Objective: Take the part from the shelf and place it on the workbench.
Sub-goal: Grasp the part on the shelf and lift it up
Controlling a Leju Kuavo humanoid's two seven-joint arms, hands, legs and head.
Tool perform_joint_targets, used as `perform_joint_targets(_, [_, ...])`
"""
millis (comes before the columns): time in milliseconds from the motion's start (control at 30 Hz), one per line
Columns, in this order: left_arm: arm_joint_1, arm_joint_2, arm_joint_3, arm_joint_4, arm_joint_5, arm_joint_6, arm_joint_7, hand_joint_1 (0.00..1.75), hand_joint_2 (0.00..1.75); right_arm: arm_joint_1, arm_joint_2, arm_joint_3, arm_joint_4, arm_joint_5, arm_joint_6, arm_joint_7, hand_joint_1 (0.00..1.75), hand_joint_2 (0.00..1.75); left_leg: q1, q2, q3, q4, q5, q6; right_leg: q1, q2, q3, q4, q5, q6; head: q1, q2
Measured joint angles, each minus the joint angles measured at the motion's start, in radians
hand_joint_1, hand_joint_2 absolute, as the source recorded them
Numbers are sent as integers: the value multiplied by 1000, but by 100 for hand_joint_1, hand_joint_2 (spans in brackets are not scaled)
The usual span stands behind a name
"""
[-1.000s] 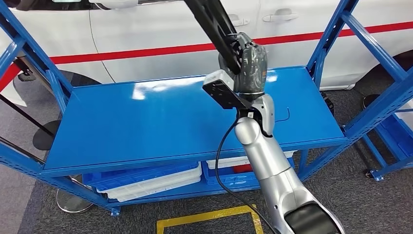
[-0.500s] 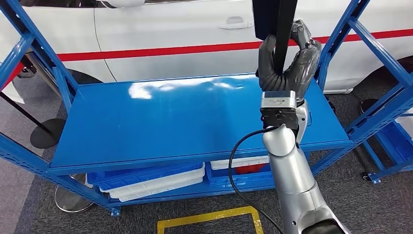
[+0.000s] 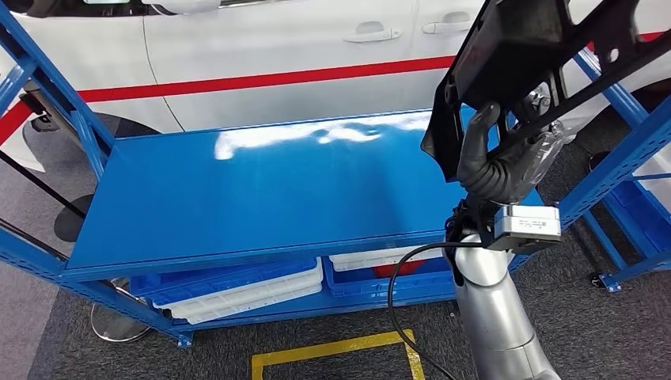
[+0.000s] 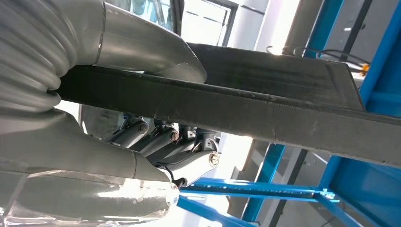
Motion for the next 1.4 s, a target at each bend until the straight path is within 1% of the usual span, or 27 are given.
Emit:
perform_joint_targets(100, [-4,5,14,0,12,17,-2,0,0,-12,0,9,3,-8,15,18,175,175,-15,4,124,-205,63,30,5,-2,-8,0,15,5,0,0])
perform_joint_targets(167, [-6,8,23,0,19,25,-5,0,0,-22,0,19,10,-28,42,34,175,175,-26,8,147,-255,74,38,-1,-4,-10,-2,26,17,0,0])
perform_joint_targets(233, [-5,5,31,0,26,36,-6,0,0,-26,0,28,18,-62,79,44,175,175,-27,11,144,-264,95,42,-5,-4,-12,-6,37,29,0,0])
perform_joint_targets(267, [-4,4,36,0,30,45,-6,0,0,-26,0,30,22,-79,96,44,175,175,-24,14,141,-272,108,45,-5,-3,-16,-3,28,35,0,0])
perform_joint_targets(333, [-5,0,45,0,36,68,-3,0,0,-26,0,33,29,-109,126,40,175,175,-16,23,126,-285,136,52,-6,-1,-38,54,-38,45,0,0])
perform_joint_targets(400, [-5,-3,52,0,41,87,3,0,0,-24,0,34,40,-135,153,33,175,175,-16,33,99,-285,155,54,-12,0,-73,177,-128,57,0,0])
perform_joint_targets(433, [-5,-5,56,0,43,93,5,0,0,-22,0,34,46,-145,164,30,175,175,-15,39,84,-282,163,52,-16,-1,-82,230,-150,63,0,0])
perform_joint_targets(467, [-5,-7,60,0,45,97,7,0,0,-20,0,34,52,-151,172,29,175,175,-14,46,70,-278,170,50,-19,-1,-78,255,-150,69,0,0])
perform_joint_targets(500, [-5,-10,63,0,47,100,8,0,0,-19,0,34,57,-156,176,27,175,175,-11,53,56,-272,176,47,-22,-4,-56,244,-132,74,0,0])
perform_joint_targets(567, [-4,-13,69,0,48,104,11,0,0,-19,0,35,64,-162,183,26,175,175,-7,67,29,-252,183,38,-28,-32,31,133,-96,86,0,0])
perform_joint_targets(633, [-4,-15,73,0,49,109,14,0,0,-19,1,35,68,-167,192,23,175,175,-9,78,13,-233,186,27,-23,-65,96,34,-94,77,-1,0])
perform_joint_targets(667, [-3,-15,75,0,50,111,16,0,0,-19,1,35,70,-169,195,22,175,175,-12,84,10,-228,189,21,-19,-71,102,16,-101,65,-2,0])
perform_joint_targets(733, [-2,-16,77,0,51,113,18,0,0,-17,1,35,72,-171,197,20,175,175,-11,96,8,-227,196,7,-17,-53,90,14,-91,38,-3,0])
perform_joint_targets(767, [-1,-16,78,1,51,113,19,0,0,-16,1,35,72,-172,198,19,175,175,-9,90,3,-221,186,0,-17,-44,82,14,-83,27,-3,0])
perform_joint_targets(833, [2,-16,80,1,50,112,19,0,0,-10,0,33,72,-172,202,17,175,175,-5,56,-18,-164,117,-11,-17,-26,61,12,-61,9,-3,0])
perform_joint_targets(900, [4,-16,83,1,49,107,17,0,0,6,-2,23,68,-171,209,13,175,175,-5,24,-50,-40,19,-12,-12,-5,35,13,-40,1,-3,0])
perform_joint_targets(933, [5,-16,83,1,49,100,15,0,0,19,-4,14,65,-171,211,10,175,175,-5,19,-59,18,-11,-9,-9,7,21,13,-29,0,-3,0])
perform_joint_targets(967, [5,-15,84,1,48,89,11,0,0,34,-9,3,61,-171,213,7,175,175,-6,16,-55,51,-19,-4,-5,20,7,13,-18,-1,-3,0])
perform_joint_targets(1000, [5,-13,84,1,46,74,7,0,0,49,-15,-11,56,-171,214,2,175,175,-8,14,-33,47,-8,4,-1,32,-6,14,-7,-1,-3,0])
perform_joint_targets(1067, [4,-7,84,1,41,46,-1,0,0,82,-30,-43,42,-177,215,-13,175,175,-16,-8,58,-62,38,29,5,57,-28,14,14,0,-3,0])
perform_joint_targets(1100, [4,-2,84,1,38,35,-3,0,0,99,-38,-62,33,-183,215,-22,175,175,-19,-30,109,-137,46,43,8,67,-36,13,23,2,-3,0])
perform_joint_targets(1133, [4,2,84,1,35,28,-3,0,0,117,-47,-81,23,-190,216,-31,175,175,-22,-49,146,-195,49,50,7,77,-40,11,33,6,-3,0])
perform_joint_targets(1200, [4,8,84,1,32,20,-3,0,0,157,-66,-123,2,-205,221,-46,175,175,-29,-64,175,-251,46,52,0,95,-44,0,52,19,-3,0])
perform_joint_targets(1267, [4,8,85,1,30,18,-1,0,0,198,-86,-168,-18,-214,228,-52,175,175,-30,-45,174,-272,67,53,-3,104,-45,-13,65,33,-3,0])
perform_joint_targets(1300, [4,9,85,1,30,19,1,0,0,214,-96,-193,-28,-217,233,-54,175,175,-28,-32,175,-285,80,57,-2,91,-49,-7,52,39,-3,0])
perform_joint_targets(1333, [4,9,85,1,31,19,4,0,0,226,-105,-218,-35,-220,238,-55,175,175,-24,-18,173,-296,94,60,-1,69,-59,16,21,44,-3,0])
perform_joint_targets(1400, [5,9,86,2,33,22,13,0,0,244,-123,-264,-44,-227,245,-57,175,175,-22,10,161,-303,112,63,-7,23,-93,121,-70,57,-3,0])
